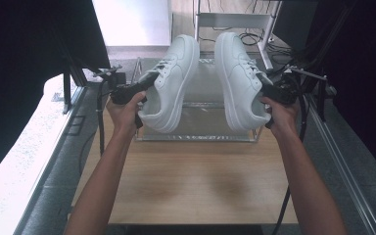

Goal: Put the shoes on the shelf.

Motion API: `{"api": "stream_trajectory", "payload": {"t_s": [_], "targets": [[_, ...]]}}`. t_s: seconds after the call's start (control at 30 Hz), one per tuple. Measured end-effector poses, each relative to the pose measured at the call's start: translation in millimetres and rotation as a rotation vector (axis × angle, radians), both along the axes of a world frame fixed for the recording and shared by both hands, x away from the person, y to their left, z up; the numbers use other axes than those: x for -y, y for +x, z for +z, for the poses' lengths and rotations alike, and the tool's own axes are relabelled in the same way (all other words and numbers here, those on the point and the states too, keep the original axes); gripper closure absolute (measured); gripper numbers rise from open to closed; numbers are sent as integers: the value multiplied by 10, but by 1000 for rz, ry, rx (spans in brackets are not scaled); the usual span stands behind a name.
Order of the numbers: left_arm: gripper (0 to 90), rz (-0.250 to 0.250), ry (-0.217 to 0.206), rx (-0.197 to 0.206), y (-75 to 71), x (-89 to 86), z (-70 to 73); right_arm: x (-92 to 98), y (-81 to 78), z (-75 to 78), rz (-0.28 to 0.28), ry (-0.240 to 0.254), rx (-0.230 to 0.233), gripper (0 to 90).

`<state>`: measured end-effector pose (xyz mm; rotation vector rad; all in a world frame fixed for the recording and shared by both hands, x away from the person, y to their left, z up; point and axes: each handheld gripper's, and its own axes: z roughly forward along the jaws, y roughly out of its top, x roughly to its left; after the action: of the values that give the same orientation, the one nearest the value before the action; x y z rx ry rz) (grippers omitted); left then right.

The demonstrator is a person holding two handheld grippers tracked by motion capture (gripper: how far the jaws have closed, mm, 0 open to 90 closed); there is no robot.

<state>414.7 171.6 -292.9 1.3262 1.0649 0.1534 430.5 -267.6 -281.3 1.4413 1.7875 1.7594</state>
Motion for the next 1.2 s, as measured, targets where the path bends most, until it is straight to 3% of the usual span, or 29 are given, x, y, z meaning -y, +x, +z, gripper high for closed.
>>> {"api": "stream_trajectory", "payload": {"t_s": [0.33, 0.8, 1.2], "targets": [[841, 21, 5, -24, 159, 74, 44, -76, 158, 26, -36, -3, -27, 874], [840, 59, -10, -44, 250, 71, 77, -122, 290, 112, -64, -27, -36, 874], [839, 111, 29, -77, 510, 150, 146, -355, 545, 177, -81, -52, -80, 874]]}}
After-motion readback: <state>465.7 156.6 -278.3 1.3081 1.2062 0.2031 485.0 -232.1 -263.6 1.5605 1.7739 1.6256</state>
